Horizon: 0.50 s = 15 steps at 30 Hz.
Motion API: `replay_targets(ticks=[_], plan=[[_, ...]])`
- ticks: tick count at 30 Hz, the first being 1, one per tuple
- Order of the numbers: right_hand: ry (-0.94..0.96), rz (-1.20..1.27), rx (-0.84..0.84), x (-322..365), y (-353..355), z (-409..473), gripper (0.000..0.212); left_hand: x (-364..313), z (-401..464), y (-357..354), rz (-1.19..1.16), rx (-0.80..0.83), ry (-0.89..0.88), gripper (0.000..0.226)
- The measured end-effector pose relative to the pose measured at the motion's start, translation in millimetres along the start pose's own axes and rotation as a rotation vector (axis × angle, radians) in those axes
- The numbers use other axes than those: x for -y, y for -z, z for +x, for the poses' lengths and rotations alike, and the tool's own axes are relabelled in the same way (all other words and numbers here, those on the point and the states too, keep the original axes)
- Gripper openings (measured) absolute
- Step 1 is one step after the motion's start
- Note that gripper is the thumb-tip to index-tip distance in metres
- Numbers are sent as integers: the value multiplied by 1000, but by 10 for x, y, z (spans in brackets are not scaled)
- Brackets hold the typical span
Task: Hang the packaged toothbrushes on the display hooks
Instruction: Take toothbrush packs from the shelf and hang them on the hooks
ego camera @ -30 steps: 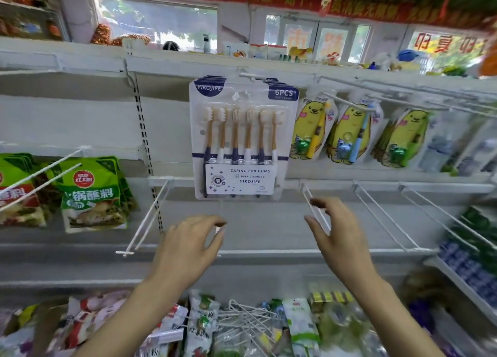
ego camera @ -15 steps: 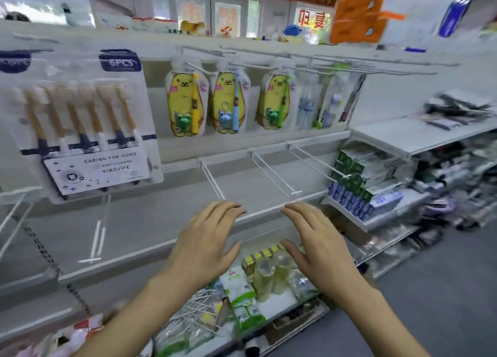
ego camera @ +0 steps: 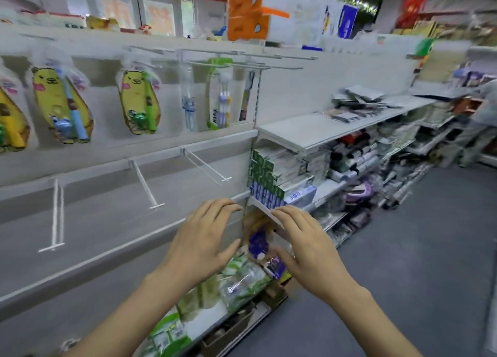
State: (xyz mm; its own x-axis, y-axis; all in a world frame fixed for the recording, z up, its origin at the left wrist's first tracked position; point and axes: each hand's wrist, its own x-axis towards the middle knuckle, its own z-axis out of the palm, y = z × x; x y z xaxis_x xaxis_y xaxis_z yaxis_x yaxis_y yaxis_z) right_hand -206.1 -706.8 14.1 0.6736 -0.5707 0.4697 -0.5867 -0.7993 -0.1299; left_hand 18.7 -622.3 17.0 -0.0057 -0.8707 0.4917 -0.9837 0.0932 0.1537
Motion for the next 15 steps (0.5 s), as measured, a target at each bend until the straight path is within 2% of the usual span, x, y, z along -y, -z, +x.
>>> replay_targets(ticks=[7, 15], plan=[[-41, -17, -10, -1034, 262, -86, 58, -682, 721, -549, -38, 21, -3, 61], [-137, -13, 6, -1963, 296, -67, 59, -1069, 1507, -1126, -32, 37, -39, 58]])
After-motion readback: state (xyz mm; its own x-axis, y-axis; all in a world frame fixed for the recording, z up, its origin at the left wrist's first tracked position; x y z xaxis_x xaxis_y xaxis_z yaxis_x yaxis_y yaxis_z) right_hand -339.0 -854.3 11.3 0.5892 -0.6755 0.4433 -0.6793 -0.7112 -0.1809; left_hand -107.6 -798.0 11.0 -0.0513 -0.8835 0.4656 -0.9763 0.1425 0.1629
